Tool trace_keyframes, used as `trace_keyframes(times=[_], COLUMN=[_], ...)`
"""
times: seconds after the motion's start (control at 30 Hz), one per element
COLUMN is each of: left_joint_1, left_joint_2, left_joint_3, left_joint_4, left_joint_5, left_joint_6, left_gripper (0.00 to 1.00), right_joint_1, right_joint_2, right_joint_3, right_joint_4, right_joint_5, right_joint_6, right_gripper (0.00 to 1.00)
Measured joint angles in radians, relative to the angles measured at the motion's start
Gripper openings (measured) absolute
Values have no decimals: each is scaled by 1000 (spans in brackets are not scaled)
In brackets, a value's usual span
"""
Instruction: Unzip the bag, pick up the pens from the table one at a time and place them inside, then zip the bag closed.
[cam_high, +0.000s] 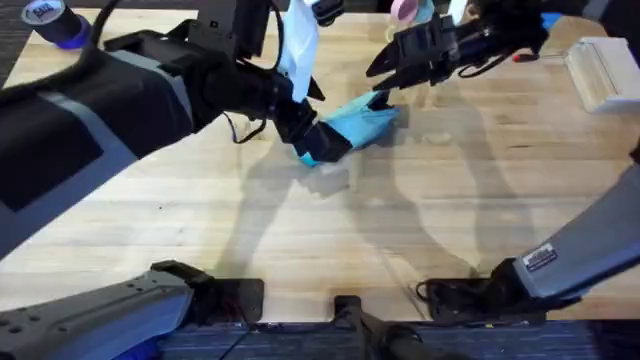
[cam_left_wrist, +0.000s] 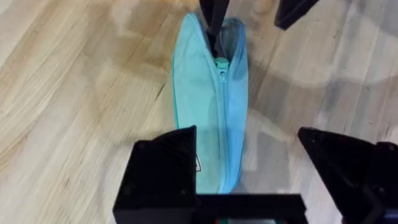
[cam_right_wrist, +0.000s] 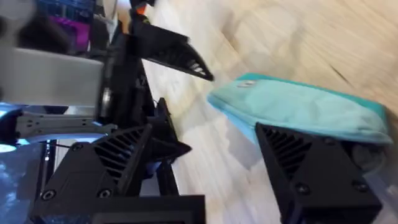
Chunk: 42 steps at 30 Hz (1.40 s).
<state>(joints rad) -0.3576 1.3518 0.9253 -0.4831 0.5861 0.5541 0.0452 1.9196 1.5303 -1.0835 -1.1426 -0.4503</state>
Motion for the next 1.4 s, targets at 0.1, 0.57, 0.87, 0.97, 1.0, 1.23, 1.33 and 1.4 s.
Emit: trace_keyframes(times=[0.1,0.57,0.87,0.97,1.0,1.23,1.33,1.4], left_joint_1=[0,0,0,0,0,0,0,0], left_joint_2=[0,0,0,0,0,0,0,0], left_joint_3=[0,0,0,0,0,0,0,0], left_joint_4=[0,-5,-6,-6,-7,-7,-7,-7], left_joint_5=[0,0,0,0,0,0,0,0], left_joint_6=[0,0,0,0,0,0,0,0], left_gripper=[994,994,993,993,993,994,994,994], right_joint_1=[0,0,11,27,49,92,92,91], right_joint_2=[-22,-26,-26,-26,-26,-26,-1,30], right_joint_3=[0,0,0,0,0,0,0,0], right_joint_4=[0,-9,-6,2,3,-5,-9,-9], right_joint_5=[7,199,326,350,364,370,352,334], right_joint_6=[0,-1,-5,-12,-19,-23,-26,-29], right_gripper=[996,996,996,996,996,996,996,996])
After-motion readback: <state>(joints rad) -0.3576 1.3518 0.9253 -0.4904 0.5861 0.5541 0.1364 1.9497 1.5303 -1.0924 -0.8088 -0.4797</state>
